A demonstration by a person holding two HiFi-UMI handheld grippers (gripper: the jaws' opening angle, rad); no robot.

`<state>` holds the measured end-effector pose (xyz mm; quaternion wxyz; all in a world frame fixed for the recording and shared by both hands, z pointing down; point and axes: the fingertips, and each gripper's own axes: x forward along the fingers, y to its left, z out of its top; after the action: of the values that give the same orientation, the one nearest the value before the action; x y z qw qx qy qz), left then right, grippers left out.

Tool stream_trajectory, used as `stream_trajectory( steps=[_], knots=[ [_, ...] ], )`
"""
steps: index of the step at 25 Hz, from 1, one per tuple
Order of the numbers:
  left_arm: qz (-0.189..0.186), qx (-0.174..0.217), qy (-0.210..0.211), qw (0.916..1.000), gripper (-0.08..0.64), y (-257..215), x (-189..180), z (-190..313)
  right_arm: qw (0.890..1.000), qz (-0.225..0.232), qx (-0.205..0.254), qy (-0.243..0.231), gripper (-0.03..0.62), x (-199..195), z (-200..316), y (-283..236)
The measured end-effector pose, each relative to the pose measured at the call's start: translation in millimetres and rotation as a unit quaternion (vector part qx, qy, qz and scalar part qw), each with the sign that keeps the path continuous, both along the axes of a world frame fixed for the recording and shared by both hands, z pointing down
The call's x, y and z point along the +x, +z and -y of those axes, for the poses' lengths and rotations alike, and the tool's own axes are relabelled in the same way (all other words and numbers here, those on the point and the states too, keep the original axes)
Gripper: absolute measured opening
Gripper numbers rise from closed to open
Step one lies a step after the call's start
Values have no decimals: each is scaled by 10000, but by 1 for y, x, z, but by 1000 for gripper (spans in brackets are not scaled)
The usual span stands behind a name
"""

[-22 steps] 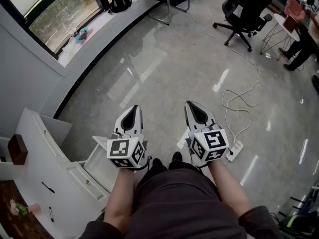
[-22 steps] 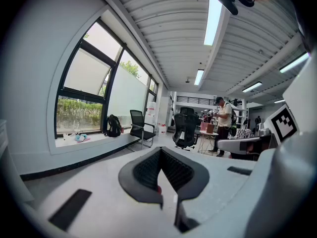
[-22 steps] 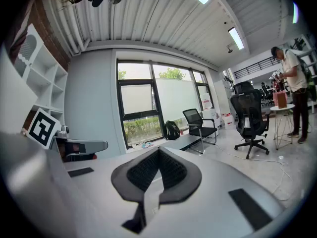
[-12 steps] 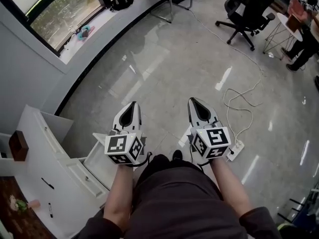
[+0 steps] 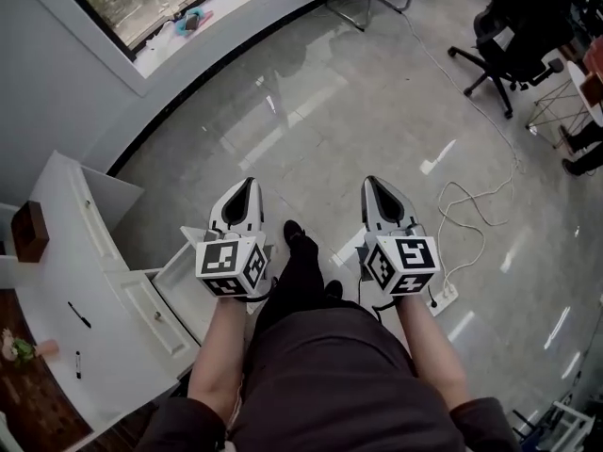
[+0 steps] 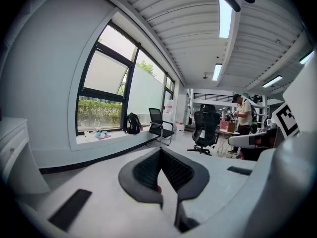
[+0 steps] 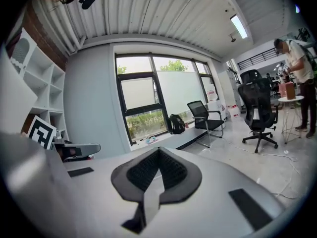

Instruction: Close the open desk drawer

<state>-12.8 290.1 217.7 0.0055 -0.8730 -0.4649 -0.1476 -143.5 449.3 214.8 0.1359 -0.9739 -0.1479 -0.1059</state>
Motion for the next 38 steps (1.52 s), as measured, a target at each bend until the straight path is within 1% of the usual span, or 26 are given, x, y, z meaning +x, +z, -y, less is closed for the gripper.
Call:
stream_trajectory(
  steps=[5,7,11,14,16,18,20,22,24,25,27,29,31,32,34,36,38],
  knots=[
    [57,-54,-437,9990,9,9,89,14,9983,122,-9,-572,5,109,6,6],
    [58,-102,-627,9980,9,9,119,22,9965,154,-65,-822,5,149,11,3],
    [77,-194,-1166,9930,9,8,163,51,9896,180,-196,-1416,5,221,32,-4],
    [72,-196,-1498,9885,9,7,189,80,9842,131,-225,-1751,5,268,56,-8],
    [87,-202,-1825,9830,9,7,200,100,9782,112,-201,-2062,5,294,72,-9],
    [97,-196,-2231,9746,9,8,207,122,9688,101,-187,-2470,5,318,90,-9],
    [99,-176,-2680,9632,9,9,211,143,9568,103,-164,-2902,5,340,110,-7],
    [122,-135,-3163,9485,9,11,210,164,9413,130,-126,-3370,5,361,132,-2],
    [182,-90,-3678,9297,9,15,208,186,9207,168,-77,-3898,5,381,158,2],
    [228,-77,-3954,9182,9,18,207,196,9081,190,-51,-4183,5,391,172,4],
    [335,-84,-4535,8906,9,23,202,215,8785,248,-12,-4770,5,409,198,8],
    [442,-152,-5122,8576,9,30,196,233,8461,324,-51,-5320,5,423,222,13],
    [555,-242,-5675,8211,9,37,182,249,8093,462,-113,-5854,5,428,250,20],
    [619,-278,-5948,8010,9,40,169,257,7885,549,-122,-6125,5,427,266,24],
    [742,-328,-6491,7564,9,48,138,269,7458,665,-128,-6627,5,421,296,32],
    [834,-334,-6973,7112,9,54,106,275,7060,711,-158,-7045,5,412,320,40],
    [918,-322,-7359,6701,9,61,75,275,6689,765,-200,-7392,5,400,339,47]
  ],
)
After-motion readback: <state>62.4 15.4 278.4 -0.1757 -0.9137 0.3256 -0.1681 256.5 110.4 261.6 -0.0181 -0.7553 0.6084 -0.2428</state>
